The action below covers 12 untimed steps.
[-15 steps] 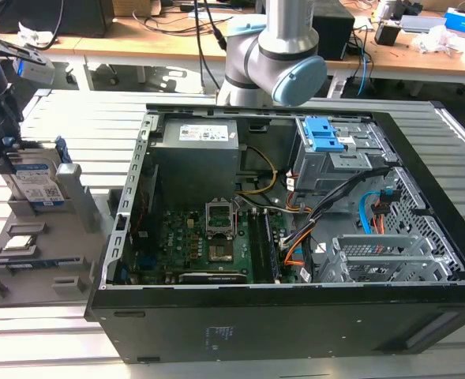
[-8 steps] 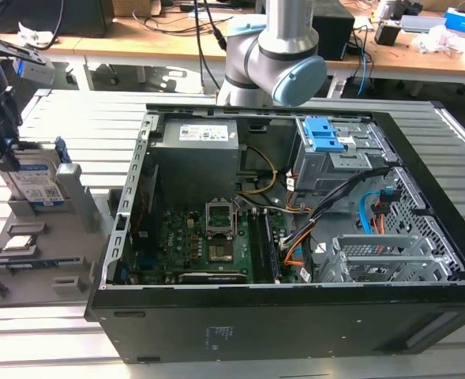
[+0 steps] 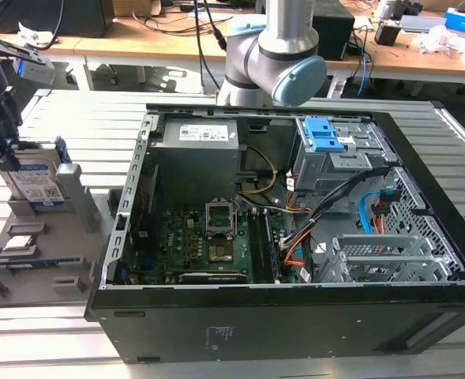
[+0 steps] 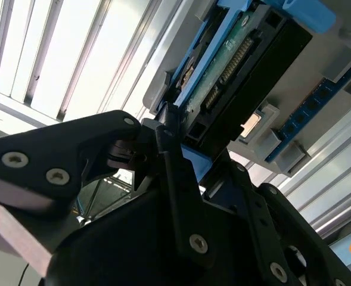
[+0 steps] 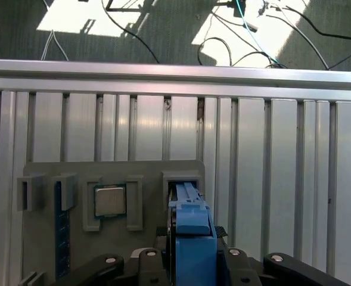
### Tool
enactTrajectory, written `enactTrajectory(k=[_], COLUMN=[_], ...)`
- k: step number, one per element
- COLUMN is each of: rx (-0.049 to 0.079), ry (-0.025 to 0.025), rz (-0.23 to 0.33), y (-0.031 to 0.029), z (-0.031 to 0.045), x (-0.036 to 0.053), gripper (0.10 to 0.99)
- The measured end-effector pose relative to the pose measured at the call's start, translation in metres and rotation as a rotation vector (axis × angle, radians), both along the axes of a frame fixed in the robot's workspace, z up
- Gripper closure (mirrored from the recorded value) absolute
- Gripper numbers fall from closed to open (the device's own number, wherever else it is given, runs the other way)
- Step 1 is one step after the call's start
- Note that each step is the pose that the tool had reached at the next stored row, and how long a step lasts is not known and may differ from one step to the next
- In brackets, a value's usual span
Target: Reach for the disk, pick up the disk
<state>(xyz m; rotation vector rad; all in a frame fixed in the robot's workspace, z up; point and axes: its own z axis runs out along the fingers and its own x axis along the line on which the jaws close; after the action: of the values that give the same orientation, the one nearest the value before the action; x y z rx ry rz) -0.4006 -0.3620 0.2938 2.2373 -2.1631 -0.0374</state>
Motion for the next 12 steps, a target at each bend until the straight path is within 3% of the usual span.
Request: enactTrajectory(k=[12], rx=[-0.001], ry=[-0.0001], rz=[0.0], y=[0.0001], z=[0.0014], x=[0.0001], gripper=[0.722])
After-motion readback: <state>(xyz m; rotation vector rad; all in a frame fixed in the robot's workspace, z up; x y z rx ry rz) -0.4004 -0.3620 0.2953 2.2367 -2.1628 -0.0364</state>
